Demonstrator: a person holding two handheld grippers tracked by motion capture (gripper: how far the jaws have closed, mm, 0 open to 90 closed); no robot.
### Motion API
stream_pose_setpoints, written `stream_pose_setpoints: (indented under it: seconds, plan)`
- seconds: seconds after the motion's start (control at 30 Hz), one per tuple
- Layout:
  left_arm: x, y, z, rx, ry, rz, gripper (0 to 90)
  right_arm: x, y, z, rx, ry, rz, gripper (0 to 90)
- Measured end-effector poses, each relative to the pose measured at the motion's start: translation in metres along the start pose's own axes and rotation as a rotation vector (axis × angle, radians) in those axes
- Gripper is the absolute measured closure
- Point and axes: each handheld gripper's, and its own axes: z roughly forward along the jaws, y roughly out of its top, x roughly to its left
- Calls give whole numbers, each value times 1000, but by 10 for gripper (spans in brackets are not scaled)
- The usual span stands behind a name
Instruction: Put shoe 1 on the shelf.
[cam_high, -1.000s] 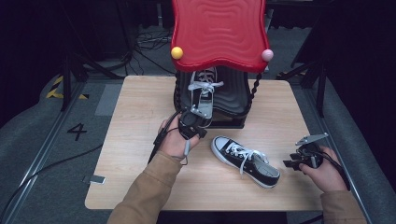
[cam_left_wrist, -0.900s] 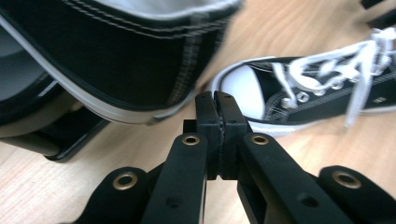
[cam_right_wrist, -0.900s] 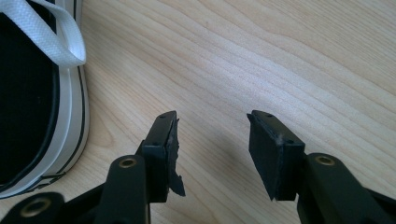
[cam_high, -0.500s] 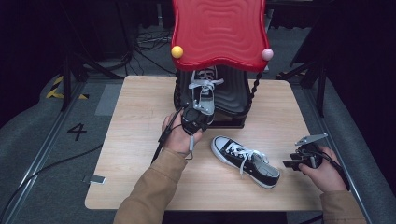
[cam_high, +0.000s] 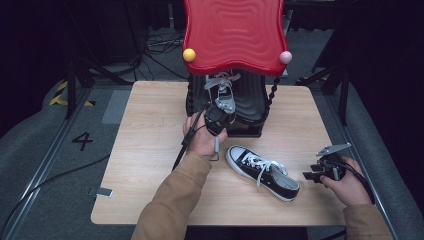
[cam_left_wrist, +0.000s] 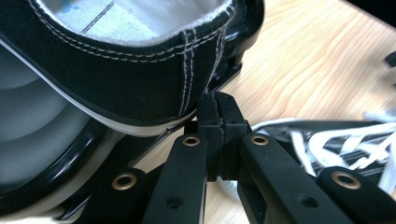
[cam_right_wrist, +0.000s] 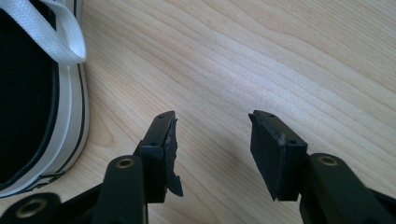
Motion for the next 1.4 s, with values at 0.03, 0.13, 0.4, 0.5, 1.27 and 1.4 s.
stream_pose_setpoints:
  seconds: [0.03, 0.13, 0.4, 0.5, 1.27, 1.4]
  plan:
    - [-1, 4, 2, -4, 11, 6, 900, 1, 0, 0, -3, -2, -1, 512]
    - [0, 7, 3, -4, 49, 2, 900, 1, 1, 1, -2, 2, -2, 512]
    - [10, 7, 4, -14, 118, -68, 900, 0, -1, 2, 0, 2, 4, 511]
    - [15, 8, 4, -17, 85, -90, 900, 1, -1, 3, 1, 3, 0, 511]
    - [42, 14, 8, -35, 108, -155, 900, 3, 0, 6, 13, 5, -3, 503]
    - [34, 19, 14, -14, 126, -79, 900, 3, 1, 8, 17, 3, -6, 502]
